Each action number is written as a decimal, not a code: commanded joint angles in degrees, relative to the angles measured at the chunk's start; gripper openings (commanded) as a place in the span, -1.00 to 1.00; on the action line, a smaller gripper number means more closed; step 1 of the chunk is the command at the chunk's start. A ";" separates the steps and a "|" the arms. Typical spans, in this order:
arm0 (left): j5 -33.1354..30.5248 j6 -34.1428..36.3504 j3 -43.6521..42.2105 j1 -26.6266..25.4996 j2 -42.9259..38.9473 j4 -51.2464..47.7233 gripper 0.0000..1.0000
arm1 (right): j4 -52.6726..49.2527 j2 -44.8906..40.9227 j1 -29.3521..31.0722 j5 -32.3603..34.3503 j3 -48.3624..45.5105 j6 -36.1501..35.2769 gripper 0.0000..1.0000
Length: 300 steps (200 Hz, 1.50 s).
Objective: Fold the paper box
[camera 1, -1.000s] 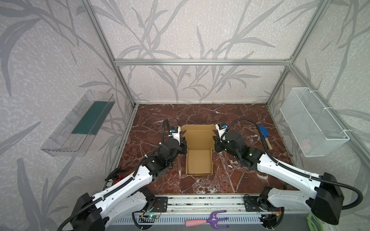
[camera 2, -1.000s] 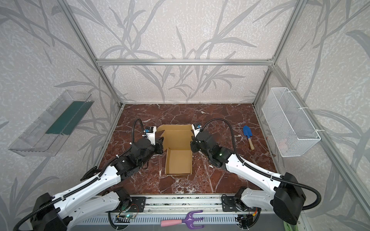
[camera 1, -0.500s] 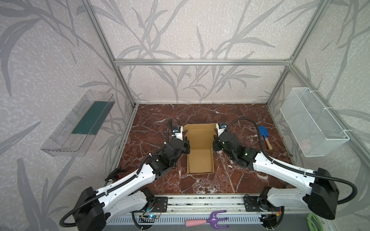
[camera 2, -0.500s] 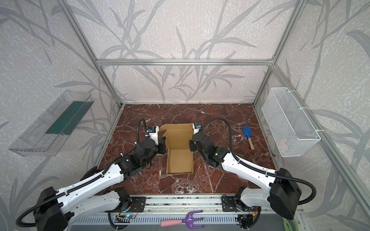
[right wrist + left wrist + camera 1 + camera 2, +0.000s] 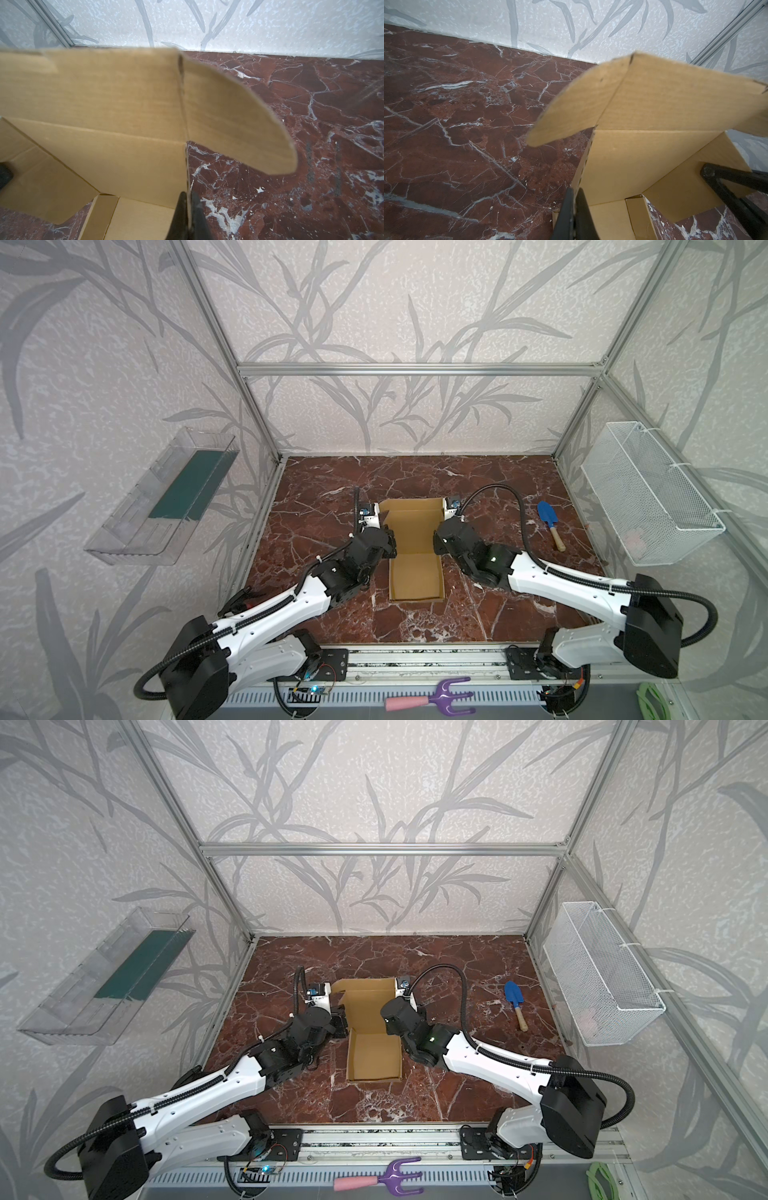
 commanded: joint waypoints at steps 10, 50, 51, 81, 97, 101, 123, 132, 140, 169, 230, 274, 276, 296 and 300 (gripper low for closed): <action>-4.35 -4.28 0.80 0.17 0.53 0.71 -1.00 | -1.60 1.38 1.56 8.32 2.21 2.34 -0.95; -5.23 -8.34 0.01 0.01 1.41 1.09 -1.00 | -0.98 3.23 3.01 11.92 2.67 3.60 -0.96; -5.23 -8.42 -0.03 0.00 1.42 1.10 -1.00 | -0.91 3.26 2.99 11.93 2.62 3.63 -0.96; -5.39 -9.63 0.72 -0.62 2.04 0.20 -1.00 | -0.27 4.16 3.89 14.32 2.75 4.79 -0.97; -5.82 -9.81 1.50 -0.97 2.47 -1.03 -1.00 | 0.05 4.77 4.21 15.60 3.01 5.26 -0.98; -5.93 -9.81 1.51 -1.05 2.55 -1.00 -1.00 | 0.09 4.91 4.19 15.84 3.08 5.38 -0.98; -6.40 -9.79 1.01 -1.46 3.12 -0.17 -1.00 | 0.90 5.68 4.19 16.44 3.18 5.77 -1.00; -6.69 -9.90 0.81 -1.67 3.42 0.18 -1.00 | 1.25 6.08 4.20 16.43 3.19 5.77 -1.00; -7.15 -9.90 0.80 -1.91 3.82 0.24 -1.00 | 1.53 6.48 4.23 16.43 3.12 5.93 -1.00; -9.11 -9.99 0.93 -2.88 5.17 0.83 -1.00 | 3.57 7.32 6.46 16.86 2.20 6.04 -1.00; -12.66 -11.06 0.73 -4.88 5.56 3.16 -1.00 | 7.06 6.87 7.99 19.60 0.07 5.75 -1.00; -14.42 -10.26 -4.15 -6.67 2.10 9.69 -1.00 | 10.55 6.49 8.76 20.74 -2.56 5.49 -1.00; -14.52 -10.19 -4.35 -6.77 1.96 9.87 -1.00 | 10.62 6.51 8.76 20.74 -2.66 5.50 -1.00; -15.06 -10.08 -6.39 -7.75 1.42 12.31 -1.00 | 11.52 6.54 9.18 21.26 -3.59 5.84 -1.00; -15.18 -10.07 -6.75 -7.97 1.33 12.78 -1.00 | 11.75 6.46 9.27 21.47 -3.80 5.79 -1.00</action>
